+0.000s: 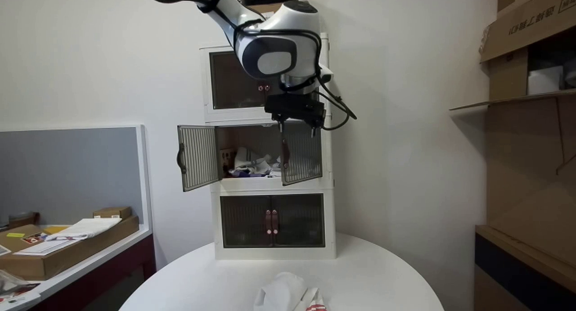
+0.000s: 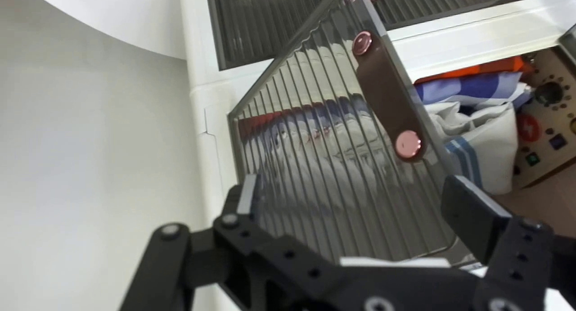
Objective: Open the middle cabinet
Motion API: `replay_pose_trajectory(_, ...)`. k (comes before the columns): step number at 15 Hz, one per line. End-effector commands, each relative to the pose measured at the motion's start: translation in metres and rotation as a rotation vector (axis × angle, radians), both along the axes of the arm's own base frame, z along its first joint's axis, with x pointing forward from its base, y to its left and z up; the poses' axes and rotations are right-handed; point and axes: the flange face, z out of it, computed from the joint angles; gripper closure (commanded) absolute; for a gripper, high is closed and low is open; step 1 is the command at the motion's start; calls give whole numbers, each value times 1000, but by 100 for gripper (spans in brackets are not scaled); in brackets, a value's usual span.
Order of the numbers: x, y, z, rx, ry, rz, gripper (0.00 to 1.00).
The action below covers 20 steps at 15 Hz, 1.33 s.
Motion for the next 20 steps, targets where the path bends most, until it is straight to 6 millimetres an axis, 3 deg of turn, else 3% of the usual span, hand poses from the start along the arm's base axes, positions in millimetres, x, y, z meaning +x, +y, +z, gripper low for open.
replay_pose_trajectory(1,10,16,17,0,57,-118,0)
replay_pose_trajectory(5,27,48,58,28,130,-165,0)
replay_pose_trajectory(8,35,75,93,96,191,-108,0)
replay_pose_trajectory(11,44,91,118,118,221,-105,0)
replay_pose_trajectory(14,56,87,109,43,311,-186,0)
replay_pose_trajectory(20,70,62,69,-79,474,-317,0)
